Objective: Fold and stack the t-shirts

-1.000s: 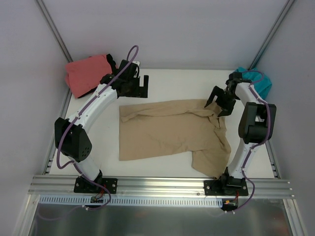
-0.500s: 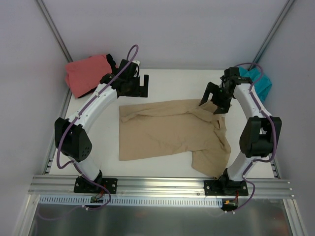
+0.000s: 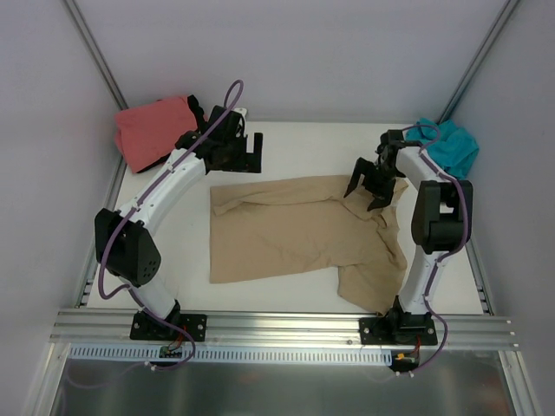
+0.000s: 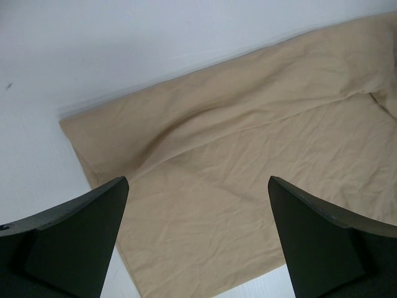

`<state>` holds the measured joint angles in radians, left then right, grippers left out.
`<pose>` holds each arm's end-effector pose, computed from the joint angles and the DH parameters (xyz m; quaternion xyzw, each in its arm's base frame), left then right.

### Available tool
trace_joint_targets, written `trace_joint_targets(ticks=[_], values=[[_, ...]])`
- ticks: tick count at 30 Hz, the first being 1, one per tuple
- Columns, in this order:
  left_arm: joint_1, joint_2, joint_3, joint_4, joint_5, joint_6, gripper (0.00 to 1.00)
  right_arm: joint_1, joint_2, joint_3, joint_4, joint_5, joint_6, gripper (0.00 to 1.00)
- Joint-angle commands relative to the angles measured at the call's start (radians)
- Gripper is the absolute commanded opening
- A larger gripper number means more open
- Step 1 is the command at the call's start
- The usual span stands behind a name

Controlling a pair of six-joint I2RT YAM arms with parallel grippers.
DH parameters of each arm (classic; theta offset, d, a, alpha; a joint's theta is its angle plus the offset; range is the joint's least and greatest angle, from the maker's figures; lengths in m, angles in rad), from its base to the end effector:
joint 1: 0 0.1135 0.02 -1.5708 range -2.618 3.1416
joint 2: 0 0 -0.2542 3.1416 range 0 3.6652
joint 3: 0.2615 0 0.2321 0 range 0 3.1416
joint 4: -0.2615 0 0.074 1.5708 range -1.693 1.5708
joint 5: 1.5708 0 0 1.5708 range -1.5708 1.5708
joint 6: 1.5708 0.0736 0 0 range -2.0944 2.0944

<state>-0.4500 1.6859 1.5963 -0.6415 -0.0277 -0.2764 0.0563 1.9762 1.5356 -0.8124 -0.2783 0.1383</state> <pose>0.3500 -0.1668 0.3072 0.0735 0.9101 -0.1330 0.3855 0.3921 0.0423 0.1682 0.0182 0.9779 0.1515 0.1427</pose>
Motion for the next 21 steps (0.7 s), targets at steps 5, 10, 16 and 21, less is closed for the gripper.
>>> trace_joint_targets(ticks=[5, 10, 16, 21], values=[[0.011, -0.069, -0.001, -0.024, -0.021, 0.005, 0.99, 0.013, -0.034, -0.063, 0.016, -0.018, -0.006, 0.73], [0.011, -0.055, 0.008, -0.017, -0.005, -0.012, 0.99, 0.011, -0.063, -0.095, 0.001, -0.027, -0.016, 0.18], [0.011, -0.051, 0.008, -0.012, -0.003, -0.014, 0.99, 0.013, -0.126, -0.112, -0.033, -0.027, -0.032, 0.05], [0.011, -0.055, -0.002, -0.007, 0.0, -0.015, 0.99, 0.013, -0.184, -0.106, -0.079, 0.036, -0.045, 0.55]])
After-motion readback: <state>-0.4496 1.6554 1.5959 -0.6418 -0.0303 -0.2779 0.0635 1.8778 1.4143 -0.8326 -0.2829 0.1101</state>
